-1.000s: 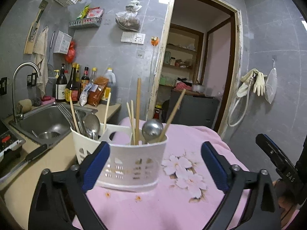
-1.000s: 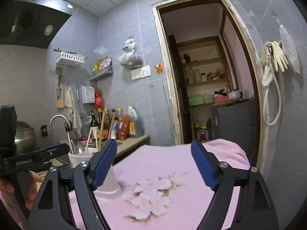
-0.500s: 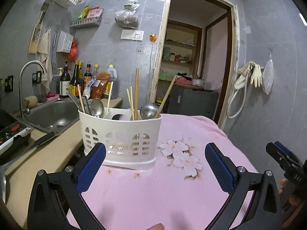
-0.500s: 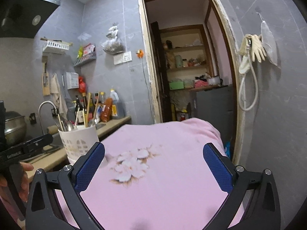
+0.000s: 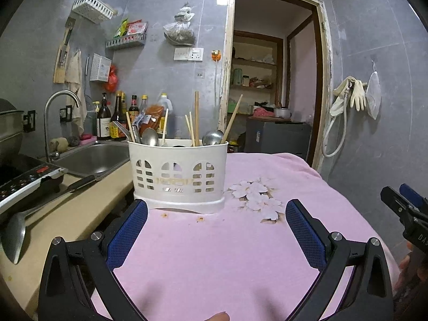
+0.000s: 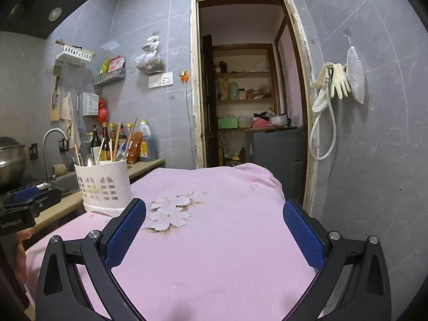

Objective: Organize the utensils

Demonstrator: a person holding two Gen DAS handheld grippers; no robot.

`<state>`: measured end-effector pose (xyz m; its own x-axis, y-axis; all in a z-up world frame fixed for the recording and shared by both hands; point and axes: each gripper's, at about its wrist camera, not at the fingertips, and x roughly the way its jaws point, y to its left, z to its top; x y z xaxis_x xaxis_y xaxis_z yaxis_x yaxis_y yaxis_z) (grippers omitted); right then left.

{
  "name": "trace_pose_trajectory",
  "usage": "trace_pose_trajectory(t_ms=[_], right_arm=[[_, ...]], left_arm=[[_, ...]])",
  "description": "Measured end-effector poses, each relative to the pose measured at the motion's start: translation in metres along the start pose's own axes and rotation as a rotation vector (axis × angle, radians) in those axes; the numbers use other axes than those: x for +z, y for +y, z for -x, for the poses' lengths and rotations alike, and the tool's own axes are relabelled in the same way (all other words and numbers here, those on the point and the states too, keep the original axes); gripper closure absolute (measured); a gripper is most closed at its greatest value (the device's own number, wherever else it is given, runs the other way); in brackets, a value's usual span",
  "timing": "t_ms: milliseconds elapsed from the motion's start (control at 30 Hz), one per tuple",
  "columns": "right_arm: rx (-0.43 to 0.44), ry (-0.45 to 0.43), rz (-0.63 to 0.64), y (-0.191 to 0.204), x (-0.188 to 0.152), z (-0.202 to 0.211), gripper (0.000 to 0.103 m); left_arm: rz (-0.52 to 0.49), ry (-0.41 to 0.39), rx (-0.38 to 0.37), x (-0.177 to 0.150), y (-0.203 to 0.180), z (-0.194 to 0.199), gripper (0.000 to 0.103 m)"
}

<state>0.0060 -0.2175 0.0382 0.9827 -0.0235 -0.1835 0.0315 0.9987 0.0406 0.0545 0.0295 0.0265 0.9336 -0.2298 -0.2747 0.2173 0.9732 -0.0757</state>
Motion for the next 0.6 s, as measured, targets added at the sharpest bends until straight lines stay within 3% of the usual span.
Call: trace_pose_trajectory(t_ms=[600], right_arm=[[-0.032, -0.009, 0.011, 0.0012, -0.0045, 0.0034, 0.0]], left_arm=[[-0.005, -0.019, 0.04, -0.0054, -0.001, 0.0017, 0.002]])
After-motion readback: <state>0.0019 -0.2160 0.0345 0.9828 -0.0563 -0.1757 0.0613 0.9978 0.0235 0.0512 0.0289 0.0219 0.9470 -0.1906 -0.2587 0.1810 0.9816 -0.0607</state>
